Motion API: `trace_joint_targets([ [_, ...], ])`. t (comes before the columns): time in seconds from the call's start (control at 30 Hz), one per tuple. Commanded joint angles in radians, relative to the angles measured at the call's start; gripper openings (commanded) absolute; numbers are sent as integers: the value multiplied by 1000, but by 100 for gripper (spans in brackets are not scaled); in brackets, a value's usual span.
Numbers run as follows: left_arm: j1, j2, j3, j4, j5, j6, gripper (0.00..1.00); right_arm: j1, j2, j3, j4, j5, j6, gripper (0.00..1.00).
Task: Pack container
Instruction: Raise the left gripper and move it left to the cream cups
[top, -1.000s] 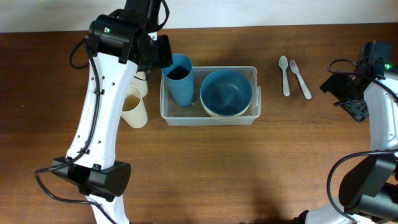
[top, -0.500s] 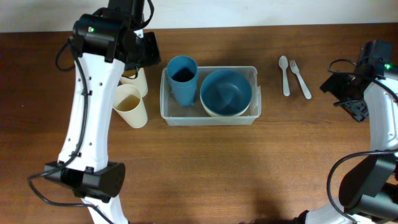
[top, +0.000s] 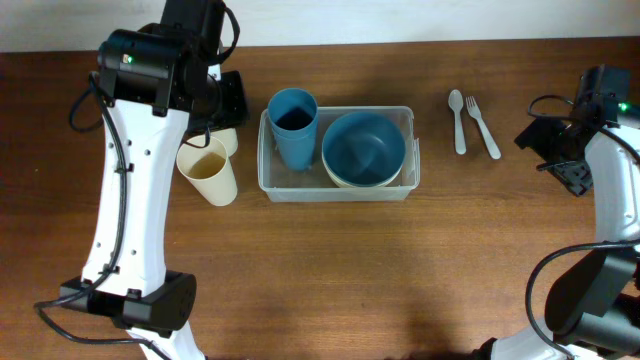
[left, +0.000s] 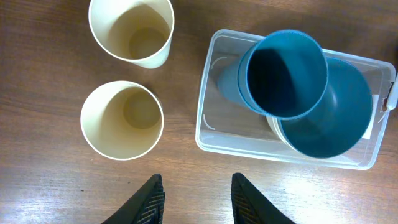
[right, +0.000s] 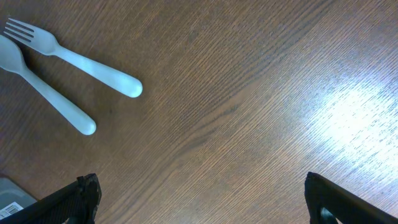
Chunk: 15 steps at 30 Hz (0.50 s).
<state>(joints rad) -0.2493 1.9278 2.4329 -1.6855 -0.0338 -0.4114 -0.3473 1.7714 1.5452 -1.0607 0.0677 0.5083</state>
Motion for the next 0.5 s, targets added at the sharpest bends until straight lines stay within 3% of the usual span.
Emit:
trace_joint_targets([
  [0.0, 2, -25, 13, -2, 2, -14, 37, -1, 1, -7, 3, 19, 0, 99],
  [0.47, 2, -77, 1, -2, -33, -6, 37, -1, 1, -7, 3, 19, 0, 99],
])
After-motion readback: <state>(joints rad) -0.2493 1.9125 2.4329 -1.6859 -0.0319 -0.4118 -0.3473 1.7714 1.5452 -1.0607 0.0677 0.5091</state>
